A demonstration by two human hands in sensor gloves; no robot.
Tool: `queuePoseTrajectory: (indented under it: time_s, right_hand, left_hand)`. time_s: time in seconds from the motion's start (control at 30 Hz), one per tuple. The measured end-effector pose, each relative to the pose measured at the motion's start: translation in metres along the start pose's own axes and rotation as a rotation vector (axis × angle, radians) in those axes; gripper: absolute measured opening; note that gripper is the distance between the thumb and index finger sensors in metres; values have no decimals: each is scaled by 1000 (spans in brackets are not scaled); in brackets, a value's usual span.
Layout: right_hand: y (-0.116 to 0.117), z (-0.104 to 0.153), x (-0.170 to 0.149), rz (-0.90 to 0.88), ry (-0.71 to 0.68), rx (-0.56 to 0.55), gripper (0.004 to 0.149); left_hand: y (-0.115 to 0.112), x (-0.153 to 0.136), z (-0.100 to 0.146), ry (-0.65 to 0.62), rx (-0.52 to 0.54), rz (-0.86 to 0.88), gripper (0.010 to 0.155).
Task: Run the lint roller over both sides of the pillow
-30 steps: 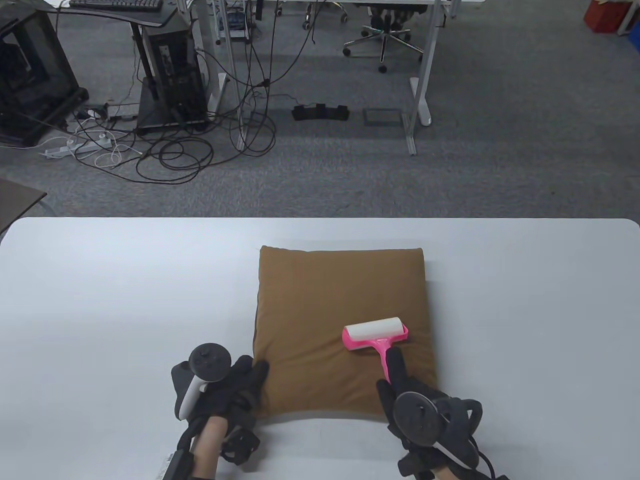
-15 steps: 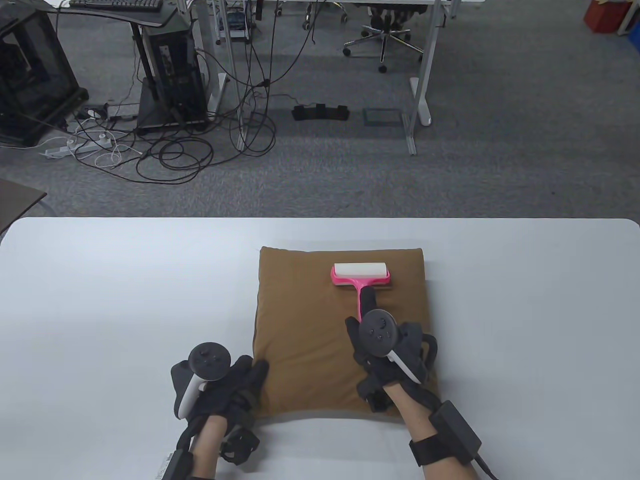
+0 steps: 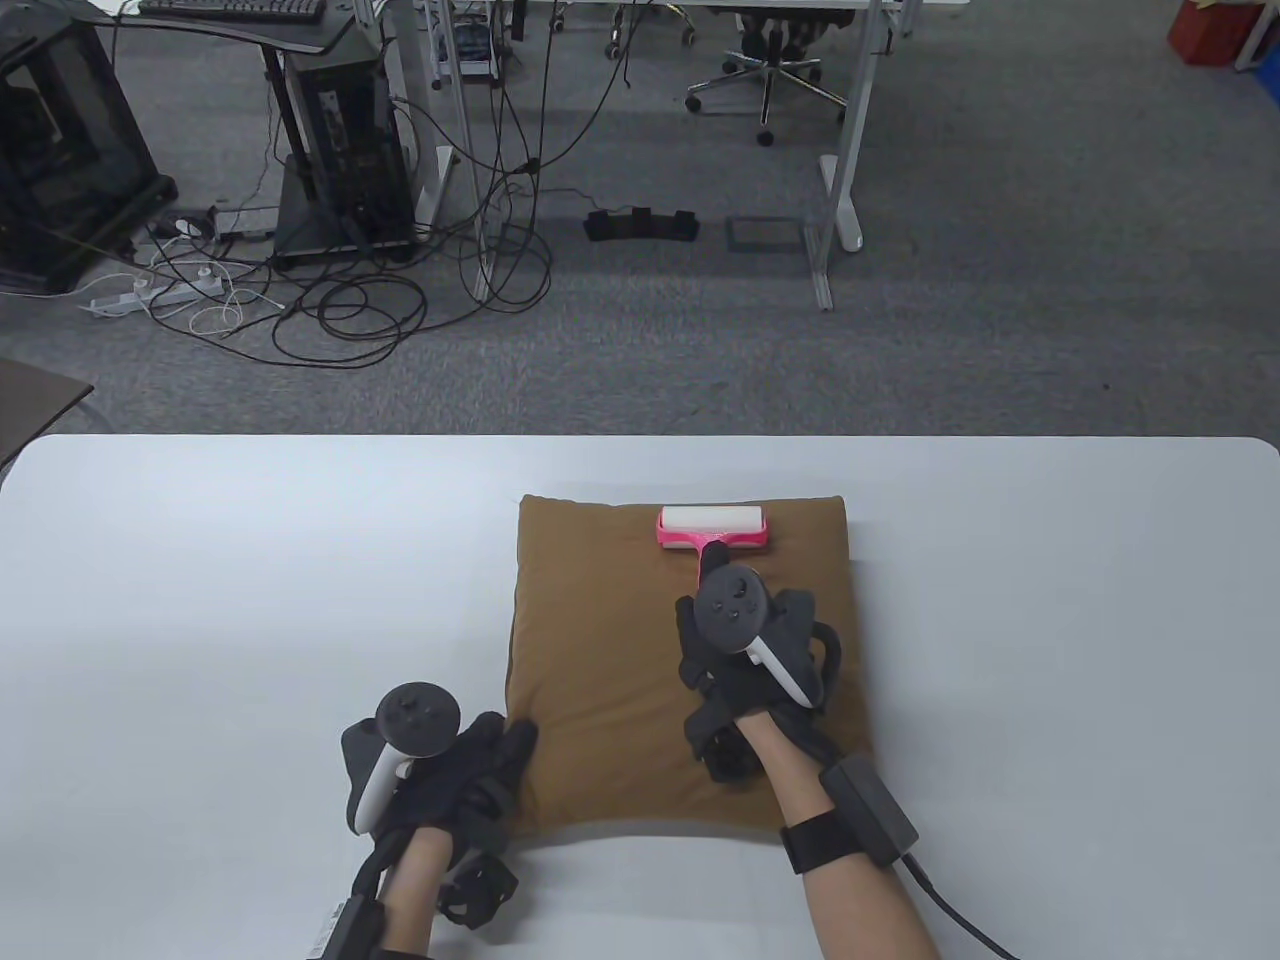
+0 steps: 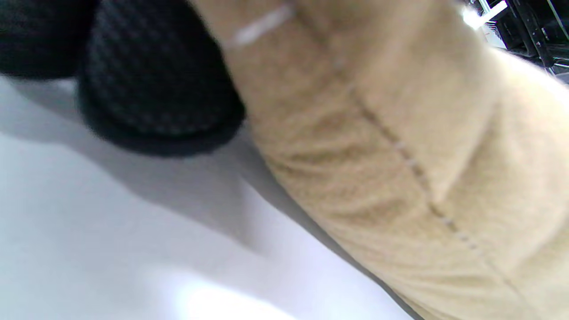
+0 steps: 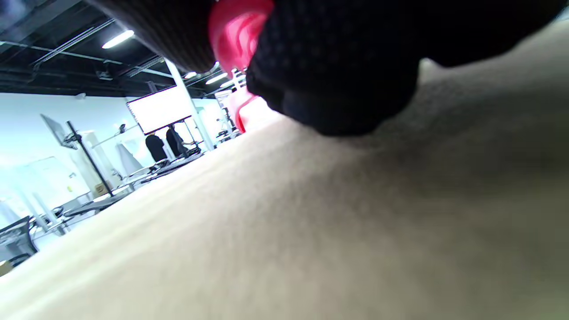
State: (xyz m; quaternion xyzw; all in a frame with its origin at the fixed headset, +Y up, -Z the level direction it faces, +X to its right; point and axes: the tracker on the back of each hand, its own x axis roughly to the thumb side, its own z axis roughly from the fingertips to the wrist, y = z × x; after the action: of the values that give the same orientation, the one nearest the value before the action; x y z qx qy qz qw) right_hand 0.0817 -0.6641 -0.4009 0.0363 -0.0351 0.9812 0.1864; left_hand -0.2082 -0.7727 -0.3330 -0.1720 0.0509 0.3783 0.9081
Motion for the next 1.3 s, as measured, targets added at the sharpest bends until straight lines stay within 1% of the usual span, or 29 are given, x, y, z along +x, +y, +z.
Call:
queuePoseTrajectory:
  time_s: [0.1,0.27,0.47,0.63,0.77,0.93,1.1,1.3]
  right_hand:
    - [-2,7,-2,34,-50,31,64]
    - [-6,31,-10,57,-132,53,65]
    - [-12,68,-23,66,-204,61,64]
    - [-15,106,-36,82,-273,68,64]
    - [-21,128,-46,75,-309,89,64]
    - [-30,141,-57,7,-312,125,62]
    - [-33,152,-66,-15,-326,139,62]
    - [-34,156,-72,-44,-325,157,61]
  left_hand:
    - [0,0,1,-3,3,-9,79]
    - [0,0,1,-4,2,-6,79]
    - [0,-1,1,-5,-1,-8,79]
    - [0,-2,2,-4,-2,-10,79]
    - [0,-2,3,-2,-2,-13,79]
    - [-1,-3,4,0,-3,-15,79]
    - [-1,-4,4,3,-4,-15,79]
    - [-1,-4,5,3,-8,-12,79]
